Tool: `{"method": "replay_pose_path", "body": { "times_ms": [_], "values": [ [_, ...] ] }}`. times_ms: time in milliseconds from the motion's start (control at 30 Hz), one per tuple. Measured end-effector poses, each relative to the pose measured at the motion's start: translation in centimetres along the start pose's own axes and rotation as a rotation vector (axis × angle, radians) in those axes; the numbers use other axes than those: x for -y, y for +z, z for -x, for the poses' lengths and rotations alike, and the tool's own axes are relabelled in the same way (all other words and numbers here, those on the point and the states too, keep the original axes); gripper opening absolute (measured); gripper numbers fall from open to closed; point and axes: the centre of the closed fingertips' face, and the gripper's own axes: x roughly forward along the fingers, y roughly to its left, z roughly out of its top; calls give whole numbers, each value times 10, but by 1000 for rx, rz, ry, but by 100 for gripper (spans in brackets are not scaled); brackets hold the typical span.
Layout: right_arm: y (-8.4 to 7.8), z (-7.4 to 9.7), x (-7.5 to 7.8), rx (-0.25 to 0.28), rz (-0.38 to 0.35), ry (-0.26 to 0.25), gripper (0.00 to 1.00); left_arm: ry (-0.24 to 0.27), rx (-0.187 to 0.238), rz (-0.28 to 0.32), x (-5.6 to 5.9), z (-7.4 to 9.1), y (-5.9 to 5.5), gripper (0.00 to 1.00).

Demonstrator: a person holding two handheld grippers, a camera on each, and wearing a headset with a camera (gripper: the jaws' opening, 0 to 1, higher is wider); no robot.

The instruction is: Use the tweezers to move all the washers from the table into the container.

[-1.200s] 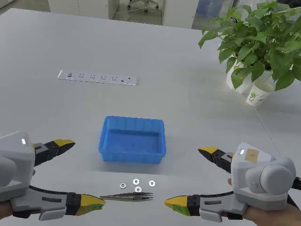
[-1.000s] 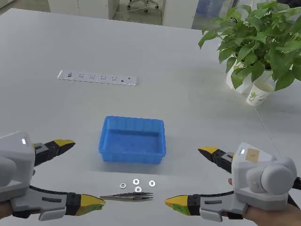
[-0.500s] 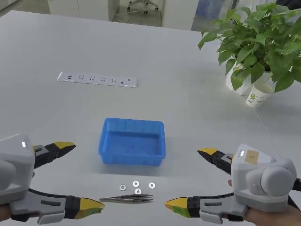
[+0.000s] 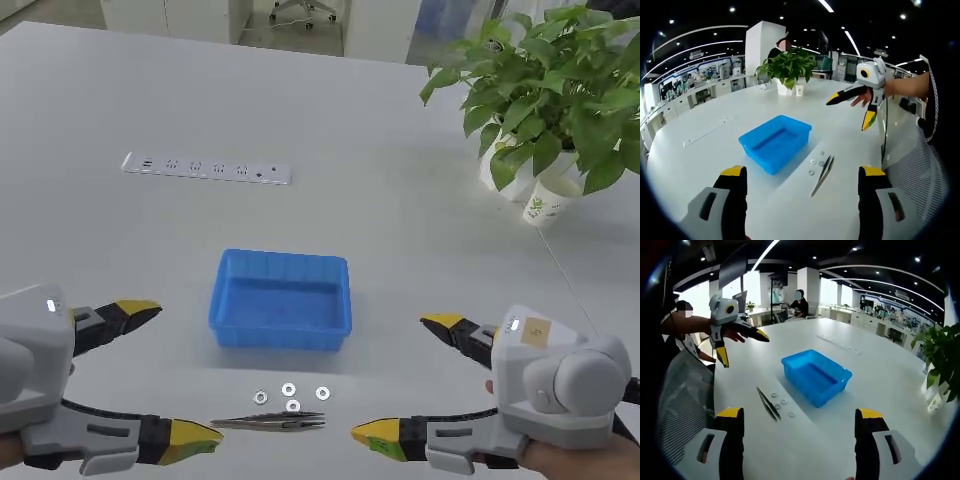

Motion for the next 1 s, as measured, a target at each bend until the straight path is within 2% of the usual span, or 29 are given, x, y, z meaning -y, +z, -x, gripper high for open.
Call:
{"method": "replay_pose_path", "body": {
  "times_ms": [700,933,1000],
  "values": [
    [1,1,1,2,2,-3,93,3,18,3,-3,2,5,99],
    [1,1,0,-1,7,0,93,-3,2,-3,-2,3,1,97],
    [3,0,-2,3,27,14,90,-11,-5,-17,-1,3,0,94]
  ]
}}
